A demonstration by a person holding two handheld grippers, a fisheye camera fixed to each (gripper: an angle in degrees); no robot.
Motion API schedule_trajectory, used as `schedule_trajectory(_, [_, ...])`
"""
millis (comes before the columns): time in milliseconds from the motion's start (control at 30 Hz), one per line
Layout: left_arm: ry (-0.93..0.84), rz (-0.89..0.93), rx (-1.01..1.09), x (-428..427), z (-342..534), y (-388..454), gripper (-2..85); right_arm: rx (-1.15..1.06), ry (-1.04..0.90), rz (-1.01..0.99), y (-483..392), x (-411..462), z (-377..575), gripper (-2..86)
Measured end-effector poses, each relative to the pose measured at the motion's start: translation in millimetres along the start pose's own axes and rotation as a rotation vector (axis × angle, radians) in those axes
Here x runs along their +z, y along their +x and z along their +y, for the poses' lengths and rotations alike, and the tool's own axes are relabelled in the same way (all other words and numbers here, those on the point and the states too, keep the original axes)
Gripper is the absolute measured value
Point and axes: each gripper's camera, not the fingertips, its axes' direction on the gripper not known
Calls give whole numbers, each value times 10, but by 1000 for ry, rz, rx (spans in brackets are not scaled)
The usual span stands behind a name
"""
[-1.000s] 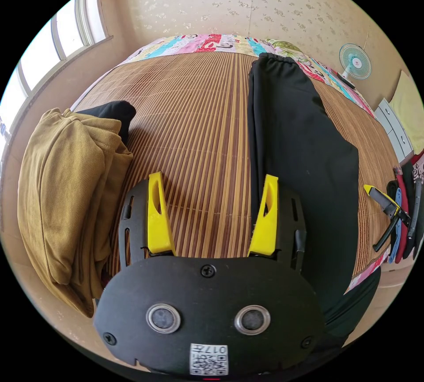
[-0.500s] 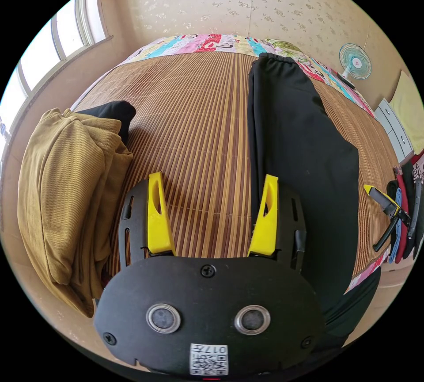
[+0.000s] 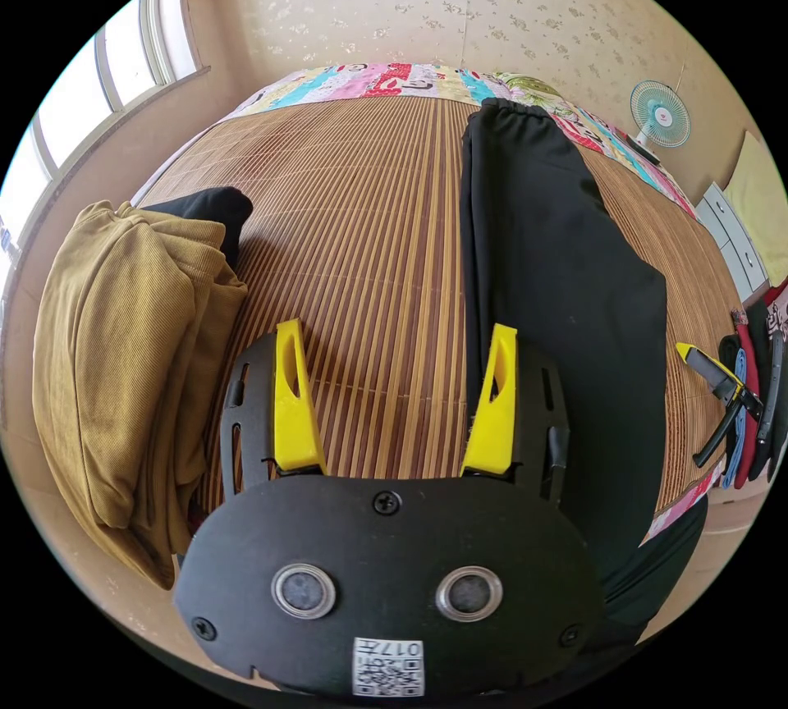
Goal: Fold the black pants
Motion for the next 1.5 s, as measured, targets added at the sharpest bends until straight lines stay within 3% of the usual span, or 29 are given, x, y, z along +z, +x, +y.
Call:
schedule_trajectory(1300, [-32, -2, 8, 33, -200, -219, 291, 24, -18, -9, 277, 129, -21, 268])
schedule_trajectory(1400, [-48, 45, 85, -18, -259, -264, 264, 2, -18, -34, 360, 64, 28, 213])
schedule_trajectory(1500, [9, 282, 123, -199, -192, -490, 162, -97, 1, -253, 455, -51, 176, 63])
